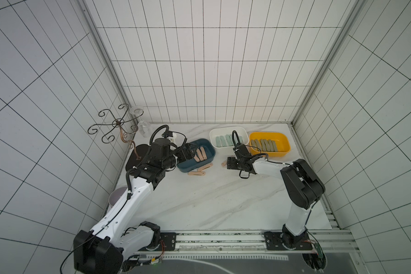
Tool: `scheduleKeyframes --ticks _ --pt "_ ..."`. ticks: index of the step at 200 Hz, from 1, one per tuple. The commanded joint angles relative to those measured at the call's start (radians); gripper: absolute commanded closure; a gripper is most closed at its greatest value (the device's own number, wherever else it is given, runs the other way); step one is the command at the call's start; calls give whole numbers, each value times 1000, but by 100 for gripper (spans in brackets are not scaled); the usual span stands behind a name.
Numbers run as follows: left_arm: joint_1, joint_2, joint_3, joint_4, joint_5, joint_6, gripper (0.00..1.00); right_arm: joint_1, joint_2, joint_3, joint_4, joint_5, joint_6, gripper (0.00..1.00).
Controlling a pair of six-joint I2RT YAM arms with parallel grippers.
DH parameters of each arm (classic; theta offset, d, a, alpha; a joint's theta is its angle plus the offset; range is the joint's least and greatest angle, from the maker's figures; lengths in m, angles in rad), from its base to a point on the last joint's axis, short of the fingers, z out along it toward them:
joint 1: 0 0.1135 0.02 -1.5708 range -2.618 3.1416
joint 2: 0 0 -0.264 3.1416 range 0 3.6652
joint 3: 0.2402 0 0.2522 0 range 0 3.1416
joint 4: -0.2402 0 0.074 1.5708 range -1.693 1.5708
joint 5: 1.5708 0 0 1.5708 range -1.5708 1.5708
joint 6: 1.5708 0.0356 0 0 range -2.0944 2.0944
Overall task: Place the fruit knives into the storage box by color
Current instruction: Pick up the fruit knife from the center of the board.
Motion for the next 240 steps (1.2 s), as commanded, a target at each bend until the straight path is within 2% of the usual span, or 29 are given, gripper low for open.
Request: scheduleKeyframes --ticks 1,30,77,115,182,240 --pt "-7 7 4 17 -15 -3 3 -15 40 75 29 -32 16 20" --pt "-7 12 1 21 -16 -4 3 -17 94 112 59 -78 11 22" --pt "-9 14 -4 26 -19 -3 3 -13 155 169 104 -185 -10 30" --pt "-9 14 -6 30 -18 -8 3 13 170 189 98 -201 -58 35" --pt "-10 9 -16 37 -16 -18 3 79 160 155 16 -48 -143 42" --pt "-16 7 -18 41 -22 -26 3 104 175 112 18 68 -232 46"
